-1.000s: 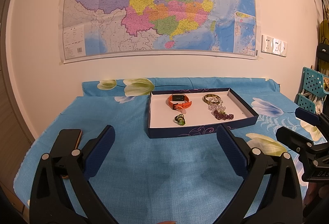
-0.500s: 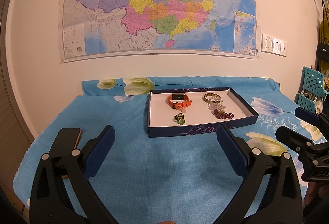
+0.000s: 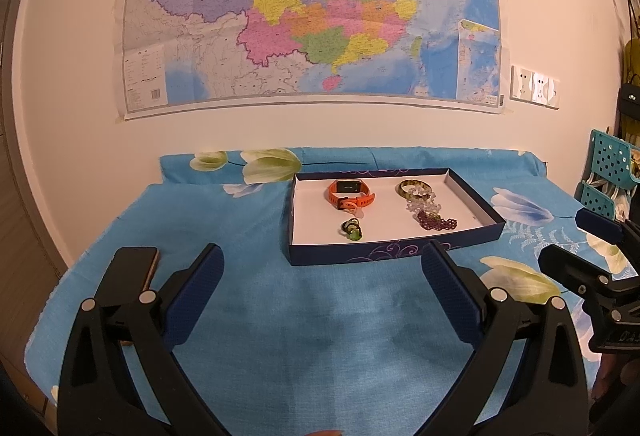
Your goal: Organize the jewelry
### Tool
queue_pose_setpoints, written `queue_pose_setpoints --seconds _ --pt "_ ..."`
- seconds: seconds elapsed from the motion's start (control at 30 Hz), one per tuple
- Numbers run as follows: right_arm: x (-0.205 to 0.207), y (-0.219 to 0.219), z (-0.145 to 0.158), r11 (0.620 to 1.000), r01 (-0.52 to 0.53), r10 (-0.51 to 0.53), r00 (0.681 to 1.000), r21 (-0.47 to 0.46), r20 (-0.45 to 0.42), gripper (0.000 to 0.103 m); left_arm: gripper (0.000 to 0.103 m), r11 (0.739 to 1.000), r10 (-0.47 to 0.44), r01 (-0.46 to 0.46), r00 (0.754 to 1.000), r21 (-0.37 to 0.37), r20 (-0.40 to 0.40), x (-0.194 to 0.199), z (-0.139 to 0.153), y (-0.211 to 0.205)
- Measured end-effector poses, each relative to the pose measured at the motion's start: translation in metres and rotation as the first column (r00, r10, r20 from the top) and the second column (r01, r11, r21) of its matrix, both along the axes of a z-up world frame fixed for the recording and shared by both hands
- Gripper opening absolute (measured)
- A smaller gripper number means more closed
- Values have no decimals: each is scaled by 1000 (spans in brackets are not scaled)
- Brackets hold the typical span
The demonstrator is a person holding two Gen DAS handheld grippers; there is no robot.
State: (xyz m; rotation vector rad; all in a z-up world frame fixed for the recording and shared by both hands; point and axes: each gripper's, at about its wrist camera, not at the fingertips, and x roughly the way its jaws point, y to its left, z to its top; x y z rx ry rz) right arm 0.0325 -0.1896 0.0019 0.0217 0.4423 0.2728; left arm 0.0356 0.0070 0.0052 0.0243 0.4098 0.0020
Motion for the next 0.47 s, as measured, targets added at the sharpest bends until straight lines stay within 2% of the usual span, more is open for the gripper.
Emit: queue_pose_setpoints --seconds 0.3,0.4,0.47 --pt "5 -3 -7 1000 -3 2 1000 -24 -17 96 97 1000 -10 10 999 -1 -33 6 -7 2" --pt "15 -19 -15 998 12 -15 998 -55 -65 96 98 1000 -7 5 998 -29 -60 11 -10 8" --pt "31 -42 -25 994 63 -74 990 -89 -122 96 97 999 5 -9 996 -47 -85 17 -15 16"
